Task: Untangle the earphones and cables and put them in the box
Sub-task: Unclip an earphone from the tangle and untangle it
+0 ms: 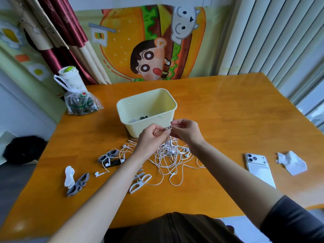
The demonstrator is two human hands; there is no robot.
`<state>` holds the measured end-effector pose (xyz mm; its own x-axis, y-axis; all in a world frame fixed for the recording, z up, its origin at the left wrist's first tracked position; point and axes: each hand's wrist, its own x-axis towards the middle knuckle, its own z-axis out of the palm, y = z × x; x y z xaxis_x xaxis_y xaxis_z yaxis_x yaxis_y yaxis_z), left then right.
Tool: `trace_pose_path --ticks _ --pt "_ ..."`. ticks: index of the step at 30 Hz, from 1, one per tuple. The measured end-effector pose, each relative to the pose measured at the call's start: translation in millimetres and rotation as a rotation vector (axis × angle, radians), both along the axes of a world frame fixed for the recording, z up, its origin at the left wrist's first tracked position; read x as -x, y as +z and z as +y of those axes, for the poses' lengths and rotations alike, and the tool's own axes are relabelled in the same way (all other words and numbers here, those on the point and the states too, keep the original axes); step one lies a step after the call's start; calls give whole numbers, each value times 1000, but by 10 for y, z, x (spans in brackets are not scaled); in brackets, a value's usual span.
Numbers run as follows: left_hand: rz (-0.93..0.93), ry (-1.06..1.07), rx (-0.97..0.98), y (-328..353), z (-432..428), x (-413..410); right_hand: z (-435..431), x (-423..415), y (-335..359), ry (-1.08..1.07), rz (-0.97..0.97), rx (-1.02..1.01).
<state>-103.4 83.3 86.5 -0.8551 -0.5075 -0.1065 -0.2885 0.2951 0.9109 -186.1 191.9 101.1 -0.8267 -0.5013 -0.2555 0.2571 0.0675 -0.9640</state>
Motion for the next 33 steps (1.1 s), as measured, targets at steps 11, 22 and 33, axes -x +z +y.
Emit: trace_pose_path --ticks 11,22,33 --pt "16 -52 -40 27 -12 19 52 15 -39 34 112 -56" --pt "-8 -59 -210 -6 -47 -16 57 51 -79 260 693 -381" --pt "-66 -83 -189 50 -100 -32 159 63 -80 248 633 -324"
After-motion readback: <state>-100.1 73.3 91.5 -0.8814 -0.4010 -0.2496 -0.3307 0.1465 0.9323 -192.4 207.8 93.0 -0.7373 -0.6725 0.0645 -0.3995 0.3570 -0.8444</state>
